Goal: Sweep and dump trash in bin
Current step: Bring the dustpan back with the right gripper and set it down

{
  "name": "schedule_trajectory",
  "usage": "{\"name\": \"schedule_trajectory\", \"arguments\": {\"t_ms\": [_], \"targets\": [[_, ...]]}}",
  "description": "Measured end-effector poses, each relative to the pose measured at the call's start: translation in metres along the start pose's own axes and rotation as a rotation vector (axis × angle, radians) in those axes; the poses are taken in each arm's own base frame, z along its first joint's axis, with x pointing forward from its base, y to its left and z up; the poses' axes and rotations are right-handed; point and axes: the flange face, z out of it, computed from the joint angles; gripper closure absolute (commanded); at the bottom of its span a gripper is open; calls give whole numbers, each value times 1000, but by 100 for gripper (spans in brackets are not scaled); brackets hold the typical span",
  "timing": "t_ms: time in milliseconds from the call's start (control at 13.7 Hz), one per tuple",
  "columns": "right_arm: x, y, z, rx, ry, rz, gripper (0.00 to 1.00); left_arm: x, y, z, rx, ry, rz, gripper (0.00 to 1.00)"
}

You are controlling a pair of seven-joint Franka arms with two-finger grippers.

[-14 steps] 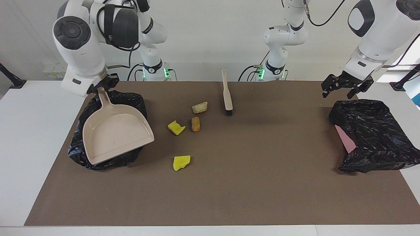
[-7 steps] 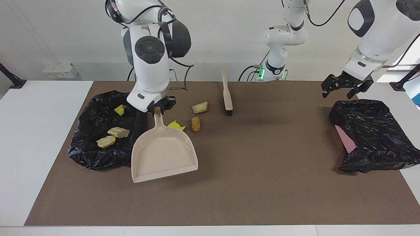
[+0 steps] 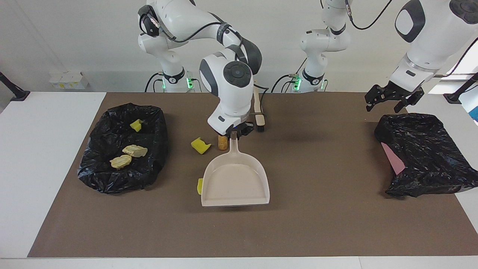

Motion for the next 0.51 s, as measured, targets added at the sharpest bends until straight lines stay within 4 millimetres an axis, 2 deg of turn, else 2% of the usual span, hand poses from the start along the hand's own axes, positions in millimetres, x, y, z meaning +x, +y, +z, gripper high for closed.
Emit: {"name": "schedule_trajectory", "arguments": {"t_ms": [146,219,364,510], "targets": [[-8,-44,31,15,20,33,100,0,0,0,0,0,0,0],[-12,-59,43,21,26,34,100,0,0,0,0,0,0,0],[-15,-76,59,29,34,25,100,0,0,0,0,1,0,0],[-14,-85,72,35,38,16,100,0,0,0,0,2,0,0]]}}
